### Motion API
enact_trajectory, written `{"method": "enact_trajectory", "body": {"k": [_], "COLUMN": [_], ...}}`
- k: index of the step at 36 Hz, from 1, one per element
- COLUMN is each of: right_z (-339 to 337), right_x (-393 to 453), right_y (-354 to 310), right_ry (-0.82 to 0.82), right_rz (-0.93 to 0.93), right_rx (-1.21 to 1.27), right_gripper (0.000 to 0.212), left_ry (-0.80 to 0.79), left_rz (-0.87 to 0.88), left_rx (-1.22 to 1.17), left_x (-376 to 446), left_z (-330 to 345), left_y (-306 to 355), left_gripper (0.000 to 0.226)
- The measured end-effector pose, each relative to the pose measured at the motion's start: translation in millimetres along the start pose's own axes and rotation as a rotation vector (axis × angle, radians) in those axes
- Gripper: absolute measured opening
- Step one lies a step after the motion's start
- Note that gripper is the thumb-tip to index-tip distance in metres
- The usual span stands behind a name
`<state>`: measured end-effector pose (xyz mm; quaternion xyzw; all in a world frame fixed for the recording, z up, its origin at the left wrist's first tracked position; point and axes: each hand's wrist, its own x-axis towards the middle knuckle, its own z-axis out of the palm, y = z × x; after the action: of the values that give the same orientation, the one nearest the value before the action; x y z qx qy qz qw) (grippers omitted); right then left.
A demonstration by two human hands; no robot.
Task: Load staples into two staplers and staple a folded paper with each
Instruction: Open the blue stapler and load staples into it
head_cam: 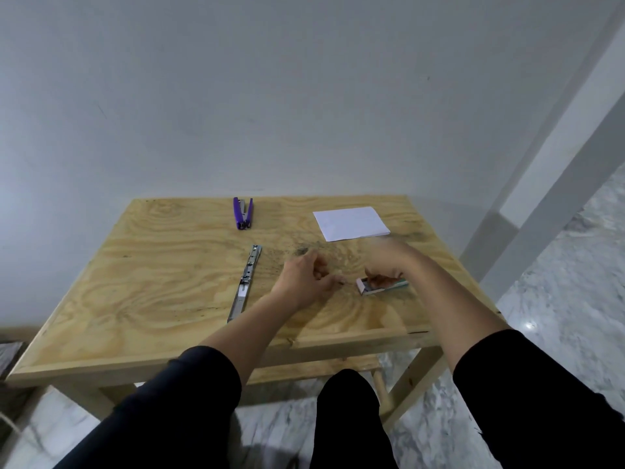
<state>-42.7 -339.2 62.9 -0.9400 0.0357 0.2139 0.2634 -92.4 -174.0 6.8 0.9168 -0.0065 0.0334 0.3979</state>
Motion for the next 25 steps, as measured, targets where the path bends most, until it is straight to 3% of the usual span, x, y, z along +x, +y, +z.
{"method": "enact_trajectory", "body": {"k": [4,8,11,17,22,25], "right_z": [0,-2,-5,-7,-3,1], "right_x": [2,1,-5,-11,-10,-6], "right_y": [0,-2,-4,-1,-2,-3], "right_ry": [-0.008,0.000,0.026,0.036,0.103,0.186], "right_rz": [-0.001,-0.039,-0.078,-0.072,-0.092,-0.184], "right_rx": [0.004,-0.050,-0.176,-0.290,-0.294,-0.111], "right_gripper": [0.009,0.002,0.007,0.007,0.023,0.018], "left_ry": [-0.010,-0.034,-0.032,0.021,0.030,0.051], "left_rz": [0.022,0.055,0.057,0.059,0.042,0.047], "left_rx": [0.027,0.040,0.056,0.089,0.107,0.091], "left_x": [-5,-5,-2,4,6,5], "left_z": [4,14,18,21,23,24], "left_y": [-3,1,1,1,4,5], "left_gripper": [0.037,0.050,0.052,0.038,0.015,0.010]}}
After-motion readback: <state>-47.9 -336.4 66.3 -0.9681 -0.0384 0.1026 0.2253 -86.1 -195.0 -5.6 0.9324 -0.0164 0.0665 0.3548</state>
